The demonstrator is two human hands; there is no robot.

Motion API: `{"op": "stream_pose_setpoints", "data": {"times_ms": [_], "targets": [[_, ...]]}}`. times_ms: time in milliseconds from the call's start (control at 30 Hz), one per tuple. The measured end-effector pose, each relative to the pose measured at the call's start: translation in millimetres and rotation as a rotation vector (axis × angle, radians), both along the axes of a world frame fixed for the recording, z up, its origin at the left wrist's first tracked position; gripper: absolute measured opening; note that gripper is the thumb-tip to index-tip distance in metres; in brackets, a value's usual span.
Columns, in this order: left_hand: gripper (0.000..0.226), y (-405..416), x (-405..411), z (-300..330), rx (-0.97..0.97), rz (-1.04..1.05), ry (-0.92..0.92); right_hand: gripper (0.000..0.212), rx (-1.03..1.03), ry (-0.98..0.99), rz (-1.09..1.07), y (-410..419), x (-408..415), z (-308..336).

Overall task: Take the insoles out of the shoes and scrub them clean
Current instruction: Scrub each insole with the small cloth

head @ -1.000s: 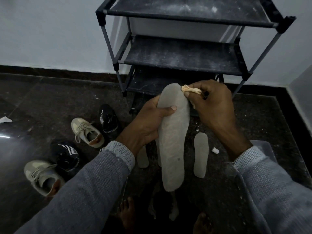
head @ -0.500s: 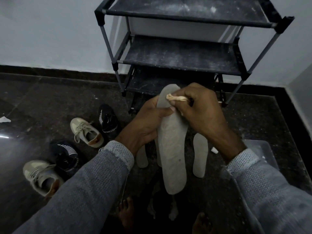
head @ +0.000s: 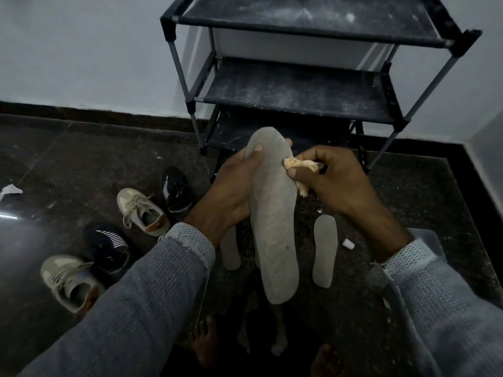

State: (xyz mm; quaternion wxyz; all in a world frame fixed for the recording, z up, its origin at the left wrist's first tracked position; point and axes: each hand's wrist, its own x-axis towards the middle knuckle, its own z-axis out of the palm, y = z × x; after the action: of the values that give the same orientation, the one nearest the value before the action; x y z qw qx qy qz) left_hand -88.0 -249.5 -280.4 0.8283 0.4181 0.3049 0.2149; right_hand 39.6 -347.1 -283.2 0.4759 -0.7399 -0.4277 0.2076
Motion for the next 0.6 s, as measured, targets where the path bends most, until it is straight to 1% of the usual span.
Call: {"op": "stream_pose_setpoints", "data": {"times_ms": [100, 167, 300, 367, 500, 567, 600], "targets": [[0.03, -1.2, 0.9, 0.7, -0.052, 0.025, 0.022, 0.005, 0.068, 0.082, -0.108, 0.5, 1.2, 0.2], [0.035, -4.4, 2.4, -1.1, -0.053, 0.012, 0.046, 0.008, 0.106, 0.111, -0.182, 0.4, 3.7, 1.5], [0.039, -10.0, 4.9, -3.3, -0.057, -0.001, 0.066, 0.006, 0.18, 0.127, -0.23, 0.8, 3.3, 4.7], [0.04, -11.1, 5.5, -2.6, -0.07, -0.001, 0.061, 0.004, 0.188, 0.073, -0.225, 0.5, 1.6, 3.8], [0.043, -11.2, 5.9, -4.3, -0.093, -0.016, 0.037, 0.01, 0.15, -0.176, -0.235, 0.4, -0.2, -2.2], [0.049, -11.4, 6.0, -5.6, -0.12, -0.02, 0.022, 0.012, 0.145, -0.203, -0.22, 1.7, -7.6, -3.0], [0.053, -11.2, 6.3, -6.2, -0.134, -0.023, 0.012, 0.012, 0.138, -0.211, -0.179, 2.8, -14.0, -3.0]]}}
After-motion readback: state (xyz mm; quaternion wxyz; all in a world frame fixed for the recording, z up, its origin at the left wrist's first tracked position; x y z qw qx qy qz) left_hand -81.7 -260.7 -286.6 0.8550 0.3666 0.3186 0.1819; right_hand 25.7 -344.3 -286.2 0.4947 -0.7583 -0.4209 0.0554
